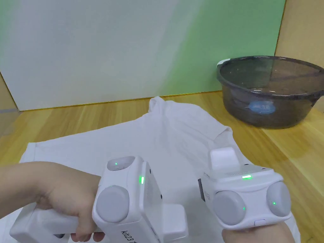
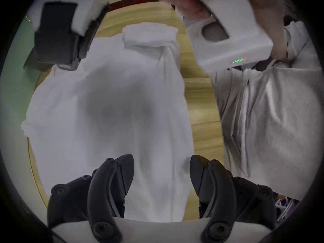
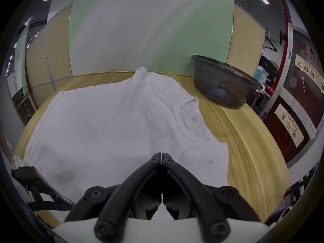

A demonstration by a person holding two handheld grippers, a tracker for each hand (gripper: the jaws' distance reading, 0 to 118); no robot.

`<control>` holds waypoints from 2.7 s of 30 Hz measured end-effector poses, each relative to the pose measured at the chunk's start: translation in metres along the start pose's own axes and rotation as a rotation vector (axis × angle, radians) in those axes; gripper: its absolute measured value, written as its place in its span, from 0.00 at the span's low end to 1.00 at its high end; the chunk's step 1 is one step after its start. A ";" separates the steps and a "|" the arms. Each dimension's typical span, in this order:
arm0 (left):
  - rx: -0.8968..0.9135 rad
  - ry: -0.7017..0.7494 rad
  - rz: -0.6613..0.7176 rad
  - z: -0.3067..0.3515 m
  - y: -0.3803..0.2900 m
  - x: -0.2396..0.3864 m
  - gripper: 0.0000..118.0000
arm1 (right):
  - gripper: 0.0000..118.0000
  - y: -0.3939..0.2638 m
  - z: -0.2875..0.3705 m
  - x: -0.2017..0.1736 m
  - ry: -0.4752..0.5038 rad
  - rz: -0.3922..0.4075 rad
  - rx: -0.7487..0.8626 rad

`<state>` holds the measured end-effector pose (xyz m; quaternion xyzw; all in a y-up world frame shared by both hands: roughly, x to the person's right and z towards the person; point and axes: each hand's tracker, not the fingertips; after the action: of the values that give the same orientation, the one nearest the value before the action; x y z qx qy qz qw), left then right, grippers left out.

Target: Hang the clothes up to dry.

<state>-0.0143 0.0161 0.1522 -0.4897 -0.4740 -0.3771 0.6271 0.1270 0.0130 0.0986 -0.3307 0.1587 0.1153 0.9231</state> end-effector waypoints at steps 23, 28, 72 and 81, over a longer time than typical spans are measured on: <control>-0.045 -0.006 0.056 -0.007 -0.009 -0.004 0.00 | 0.00 0.000 -0.002 -0.006 0.021 0.012 -0.006; -0.025 0.021 0.098 -0.011 -0.015 -0.002 0.00 | 0.00 0.000 -0.003 -0.005 0.023 0.010 -0.001; -0.334 0.853 0.877 0.004 -0.135 -0.309 0.00 | 0.00 0.012 -0.035 0.024 -0.006 -0.033 -0.049; -0.229 0.960 0.839 -0.025 -0.107 -0.369 0.00 | 0.00 0.013 -0.049 0.031 -0.033 -0.043 -0.074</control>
<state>-0.2073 -0.0297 -0.1781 -0.4742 0.1339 -0.3254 0.8071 0.1412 -0.0056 0.0437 -0.3662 0.1320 0.1066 0.9150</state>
